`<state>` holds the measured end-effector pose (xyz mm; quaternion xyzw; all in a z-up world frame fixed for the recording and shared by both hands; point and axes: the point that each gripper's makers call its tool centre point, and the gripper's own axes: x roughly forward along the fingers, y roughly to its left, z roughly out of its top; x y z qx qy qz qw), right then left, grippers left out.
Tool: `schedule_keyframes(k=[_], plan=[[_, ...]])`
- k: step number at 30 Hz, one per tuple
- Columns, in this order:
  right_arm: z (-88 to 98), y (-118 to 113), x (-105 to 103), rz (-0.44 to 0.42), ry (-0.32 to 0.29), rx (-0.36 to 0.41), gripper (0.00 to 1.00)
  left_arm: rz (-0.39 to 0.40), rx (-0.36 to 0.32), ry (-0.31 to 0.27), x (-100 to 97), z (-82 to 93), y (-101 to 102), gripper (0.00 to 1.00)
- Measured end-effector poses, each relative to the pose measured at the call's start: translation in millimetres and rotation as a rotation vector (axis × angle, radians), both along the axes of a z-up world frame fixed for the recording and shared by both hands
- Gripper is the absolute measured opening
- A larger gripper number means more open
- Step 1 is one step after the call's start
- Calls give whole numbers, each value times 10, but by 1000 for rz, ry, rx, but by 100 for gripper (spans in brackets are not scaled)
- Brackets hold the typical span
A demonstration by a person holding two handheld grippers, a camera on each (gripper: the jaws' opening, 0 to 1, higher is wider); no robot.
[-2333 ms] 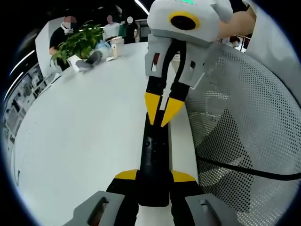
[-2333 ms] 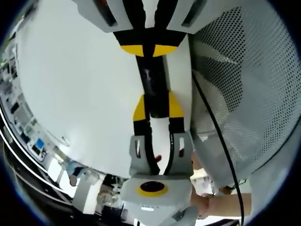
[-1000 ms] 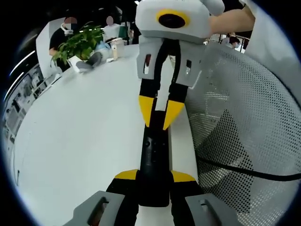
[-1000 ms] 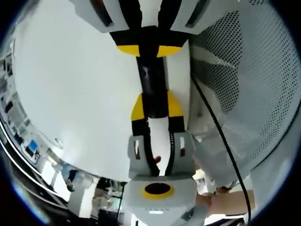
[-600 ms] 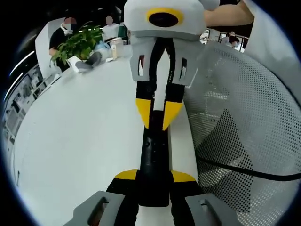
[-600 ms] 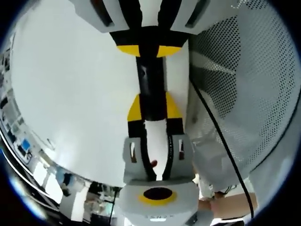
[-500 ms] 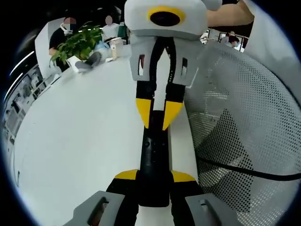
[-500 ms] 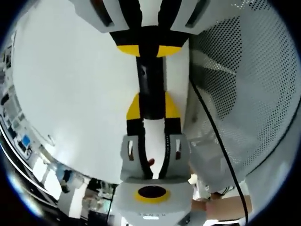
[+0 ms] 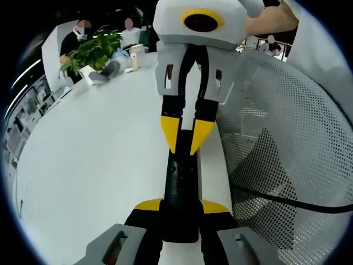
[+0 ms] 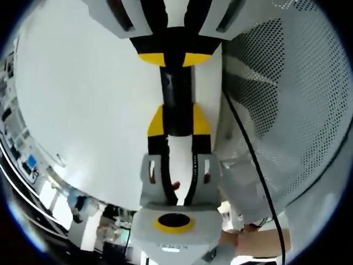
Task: Press the specified remote control buttons in sequence, fully releasing each button before pressing the next.
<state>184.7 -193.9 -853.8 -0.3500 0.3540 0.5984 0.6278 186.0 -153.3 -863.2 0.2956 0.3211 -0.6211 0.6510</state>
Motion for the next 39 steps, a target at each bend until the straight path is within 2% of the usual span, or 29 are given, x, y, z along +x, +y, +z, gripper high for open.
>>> schedule_keyframes(k=[5,7,10,13,17,21,30,35,39], plan=[[-9,2,7,-29,34,-15,5,-1,0,0,3,-1,2,23],[-12,7,1,7,31,-40,5,-2,0,0,3,-1,4,23],[-14,18,4,6,42,-71,5,-3,1,0,6,-1,5,23],[-9,-3,-8,-3,30,-63,5,2,-3,1,6,-1,5,23],[-2,-4,-26,30,-34,-40,6,9,-12,1,5,3,5,23],[5,10,7,-40,-4,-14,5,11,-14,1,3,4,4,23],[-2,22,2,-38,-3,-29,4,8,-14,-1,-1,7,-1,23],[-10,26,16,-81,22,-35,4,9,-13,0,-1,6,-3,23],[-19,31,1,-68,-3,-55,3,10,-12,1,0,4,-3,23]])
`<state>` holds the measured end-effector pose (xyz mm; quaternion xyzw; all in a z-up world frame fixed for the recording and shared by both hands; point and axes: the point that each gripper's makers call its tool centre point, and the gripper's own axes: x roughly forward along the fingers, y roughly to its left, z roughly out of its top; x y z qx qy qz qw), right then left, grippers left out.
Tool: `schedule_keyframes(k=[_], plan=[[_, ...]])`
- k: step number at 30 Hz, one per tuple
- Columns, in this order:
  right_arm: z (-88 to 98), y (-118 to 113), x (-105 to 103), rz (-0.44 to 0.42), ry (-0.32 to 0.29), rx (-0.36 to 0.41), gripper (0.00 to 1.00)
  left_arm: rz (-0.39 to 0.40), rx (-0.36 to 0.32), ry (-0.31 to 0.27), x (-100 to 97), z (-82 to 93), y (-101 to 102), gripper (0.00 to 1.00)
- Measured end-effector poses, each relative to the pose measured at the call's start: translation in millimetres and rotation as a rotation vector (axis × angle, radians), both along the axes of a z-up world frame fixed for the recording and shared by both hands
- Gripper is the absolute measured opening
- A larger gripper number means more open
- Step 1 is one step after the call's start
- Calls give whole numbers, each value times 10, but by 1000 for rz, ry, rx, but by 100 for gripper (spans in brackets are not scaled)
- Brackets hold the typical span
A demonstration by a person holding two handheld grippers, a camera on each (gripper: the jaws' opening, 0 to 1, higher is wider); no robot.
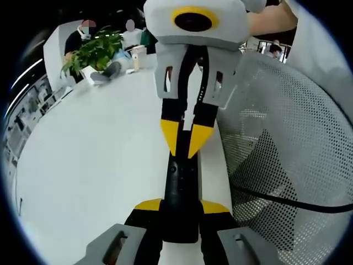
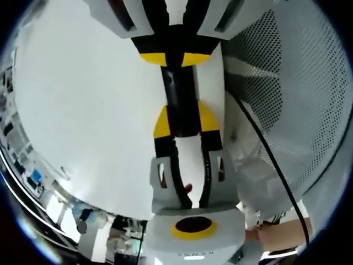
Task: Press the specified remote control buttons in sequence, fully releasing each button before pressing the next.
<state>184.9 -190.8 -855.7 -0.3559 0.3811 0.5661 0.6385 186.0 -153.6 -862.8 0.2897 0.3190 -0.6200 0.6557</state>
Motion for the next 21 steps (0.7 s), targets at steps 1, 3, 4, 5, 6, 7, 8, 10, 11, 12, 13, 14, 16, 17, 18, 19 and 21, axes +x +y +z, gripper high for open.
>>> schedule_keyframes(k=[1,3,4,5,6,7,8,10,11,12,13,14,16,17,18,19,21], plan=[[-1,-1,3,26,-19,-9,3,0,-1,0,2,0,0,23],[-4,6,8,14,-9,-17,3,1,-5,0,1,1,1,23],[0,8,18,7,2,-29,3,2,-5,0,0,1,1,23],[-1,7,23,-7,16,-37,3,2,-4,-1,1,1,1,23],[-2,1,24,-32,36,-37,3,1,-4,-1,1,1,1,23],[1,3,23,-83,76,-25,4,1,-4,-2,2,2,0,23],[6,5,35,-98,91,-9,4,3,-4,-1,2,2,0,23],[12,-1,58,-126,84,19,3,11,-11,-1,3,2,-3,23],[14,-3,37,-109,64,21,3,16,-15,-1,3,3,-4,23],[14,1,32,-101,53,22,3,20,-19,-1,3,3,-3,23],[12,4,29,-91,34,22,3,23,-20,0,3,4,-4,23],[14,6,17,-93,28,21,3,26,-15,1,3,4,-5,23],[17,6,36,-101,29,21,3,24,0,0,3,5,-15,23],[18,6,39,-104,32,22,3,21,10,-1,5,4,-19,23],[17,7,39,-104,34,20,3,18,14,-2,5,2,-16,23],[16,7,38,-100,33,18,3,17,16,-2,7,1,-13,23],[11,15,29,-73,16,11,3,16,13,-1,8,0,-5,23]])
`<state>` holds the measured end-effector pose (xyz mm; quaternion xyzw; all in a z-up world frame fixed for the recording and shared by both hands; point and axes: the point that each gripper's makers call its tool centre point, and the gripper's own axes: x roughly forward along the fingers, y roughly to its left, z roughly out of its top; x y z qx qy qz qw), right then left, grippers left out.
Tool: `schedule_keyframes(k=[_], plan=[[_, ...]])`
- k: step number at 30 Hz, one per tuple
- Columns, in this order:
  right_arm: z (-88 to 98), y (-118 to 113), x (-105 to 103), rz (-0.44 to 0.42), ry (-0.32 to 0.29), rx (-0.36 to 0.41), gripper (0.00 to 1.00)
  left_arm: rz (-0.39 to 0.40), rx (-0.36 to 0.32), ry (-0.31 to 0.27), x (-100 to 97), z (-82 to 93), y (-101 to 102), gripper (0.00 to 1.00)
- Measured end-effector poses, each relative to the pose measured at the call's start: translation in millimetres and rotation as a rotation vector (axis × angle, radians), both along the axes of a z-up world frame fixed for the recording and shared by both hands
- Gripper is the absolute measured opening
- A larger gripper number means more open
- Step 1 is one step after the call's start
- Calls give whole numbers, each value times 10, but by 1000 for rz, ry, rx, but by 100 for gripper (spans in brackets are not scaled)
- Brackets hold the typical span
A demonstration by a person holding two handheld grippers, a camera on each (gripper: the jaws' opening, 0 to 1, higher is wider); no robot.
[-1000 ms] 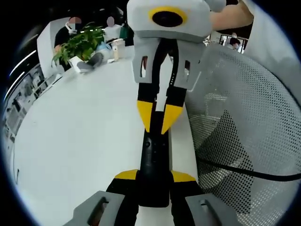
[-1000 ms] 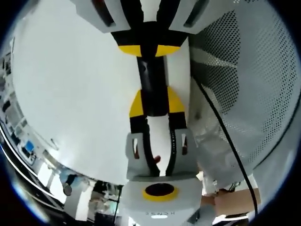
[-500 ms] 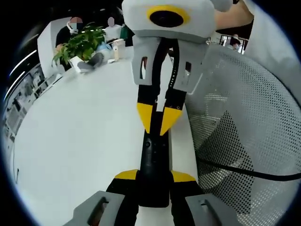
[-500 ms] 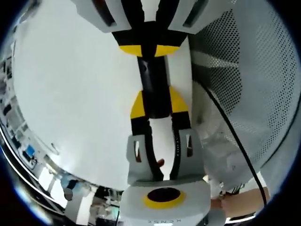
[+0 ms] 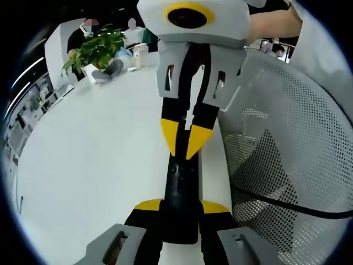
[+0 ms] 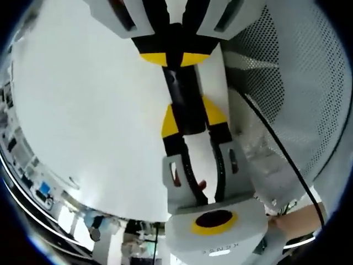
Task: Press the specified remote control buttons in sequence, fully releasing each button before pressing the next.
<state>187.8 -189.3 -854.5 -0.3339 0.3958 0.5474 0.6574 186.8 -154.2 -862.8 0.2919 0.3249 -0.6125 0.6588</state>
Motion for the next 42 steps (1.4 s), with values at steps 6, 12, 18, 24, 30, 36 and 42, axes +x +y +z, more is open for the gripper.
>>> schedule_keyframes(k=[6,12,18,24,30,36,42], plan=[[-3,11,0,17,-25,-28,2,3,-6,1,2,0,5,23],[-9,9,-5,24,-46,-30,1,-2,-1,1,-1,-2,7,23],[-9,7,13,4,-31,-9,1,-11,5,1,-3,-1,5,23],[-13,16,-6,49,-81,-25,1,-19,6,1,-5,-1,9,23],[7,26,-24,89,-115,29,0,-17,5,1,-7,-4,7,23],[3,51,-25,130,-149,4,0,-16,3,1,-8,-6,6,23],[-4,53,-16,197,-155,-18,0,-15,1,1,-6,-6,5,23]])
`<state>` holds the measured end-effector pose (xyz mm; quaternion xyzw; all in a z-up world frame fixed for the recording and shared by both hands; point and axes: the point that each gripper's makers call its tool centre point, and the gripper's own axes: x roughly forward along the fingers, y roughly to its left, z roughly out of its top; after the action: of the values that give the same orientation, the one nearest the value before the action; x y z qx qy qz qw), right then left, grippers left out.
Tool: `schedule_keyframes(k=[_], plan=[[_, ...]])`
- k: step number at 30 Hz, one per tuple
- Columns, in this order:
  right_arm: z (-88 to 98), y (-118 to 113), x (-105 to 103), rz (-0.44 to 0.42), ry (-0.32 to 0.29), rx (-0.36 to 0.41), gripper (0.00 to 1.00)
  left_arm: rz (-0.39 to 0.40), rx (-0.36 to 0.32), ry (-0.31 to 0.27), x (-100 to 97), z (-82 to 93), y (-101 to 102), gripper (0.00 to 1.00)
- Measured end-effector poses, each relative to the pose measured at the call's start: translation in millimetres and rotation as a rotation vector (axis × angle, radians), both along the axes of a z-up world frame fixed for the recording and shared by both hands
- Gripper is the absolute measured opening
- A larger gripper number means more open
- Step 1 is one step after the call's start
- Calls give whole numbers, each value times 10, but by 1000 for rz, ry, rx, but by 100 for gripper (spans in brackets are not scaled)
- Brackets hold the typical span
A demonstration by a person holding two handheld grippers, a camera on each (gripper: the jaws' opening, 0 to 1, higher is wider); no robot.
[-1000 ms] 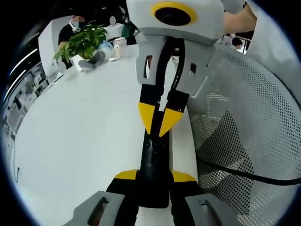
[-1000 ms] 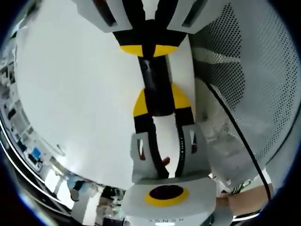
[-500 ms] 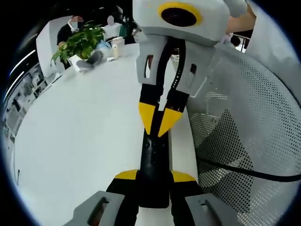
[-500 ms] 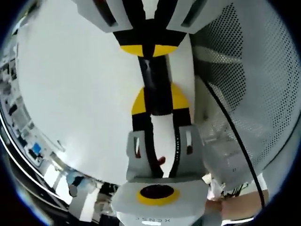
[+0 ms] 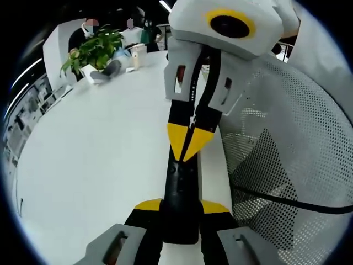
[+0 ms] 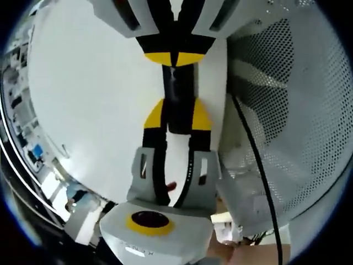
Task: Press the specified remote control buttons in sequence, fully releasing each button before pressing the next.
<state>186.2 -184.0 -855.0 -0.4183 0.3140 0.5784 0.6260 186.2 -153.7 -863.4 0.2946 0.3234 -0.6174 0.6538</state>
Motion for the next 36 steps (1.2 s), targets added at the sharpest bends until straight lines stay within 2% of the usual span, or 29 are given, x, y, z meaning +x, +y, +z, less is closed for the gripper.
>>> schedule_keyframes(k=[4,6,11,16,22,26,30,34,36], plan=[[-7,5,26,-39,70,-4,0,-1,4,0,-1,-1,1,23],[-4,-6,31,-49,83,13,0,-1,5,0,0,-3,0,23],[16,-16,26,-136,149,107,0,10,-10,0,0,-2,2,23],[22,-37,8,-119,171,104,0,-4,1,0,2,-1,3,23],[18,-141,-13,-117,180,83,0,2,-10,1,0,2,4,23],[8,-121,-19,-112,157,66,0,0,-6,0,-1,4,-3,23],[-7,-115,-17,-90,107,0,0,-6,4,-1,0,3,-6,23],[-6,-127,-5,-96,101,-1,0,-6,5,0,1,2,-3,23],[4,-134,2,-121,126,31,0,-6,3,0,0,3,-2,23]])
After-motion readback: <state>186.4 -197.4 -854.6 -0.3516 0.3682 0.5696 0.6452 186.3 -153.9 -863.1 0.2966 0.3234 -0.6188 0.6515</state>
